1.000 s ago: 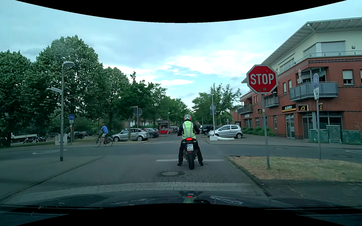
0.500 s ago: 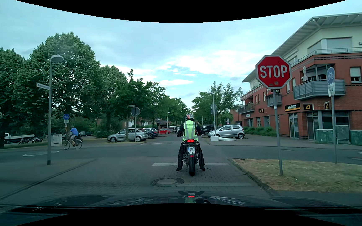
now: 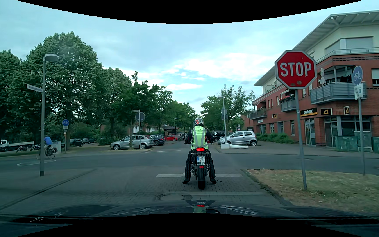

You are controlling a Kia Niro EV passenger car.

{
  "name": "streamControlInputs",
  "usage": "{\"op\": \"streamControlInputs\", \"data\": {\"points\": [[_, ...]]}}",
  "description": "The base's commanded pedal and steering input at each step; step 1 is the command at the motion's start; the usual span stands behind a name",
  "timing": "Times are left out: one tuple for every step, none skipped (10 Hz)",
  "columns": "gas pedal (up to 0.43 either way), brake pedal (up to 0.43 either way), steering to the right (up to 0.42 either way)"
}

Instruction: Follow the waypoints while adhering to traffic rules and regulations

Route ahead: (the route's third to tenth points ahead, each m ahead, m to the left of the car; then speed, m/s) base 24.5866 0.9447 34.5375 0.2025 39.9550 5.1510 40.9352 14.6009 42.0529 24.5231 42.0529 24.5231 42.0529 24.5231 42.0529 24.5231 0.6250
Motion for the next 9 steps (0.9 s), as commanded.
{"op": "streamControlInputs", "data": {"points": [[0.000, 0.226, 0.006], [0.000, 0.213, 0.006], [0.000, 0.207, 0.006], [0.000, 0.207, 0.006], [0.000, 0.201, 0.006], [0.000, 0.201, 0.006], [0.000, 0.195, 0.006], [0.000, 0.177, 0.006], [0.000, 0.122, 0.006]]}}
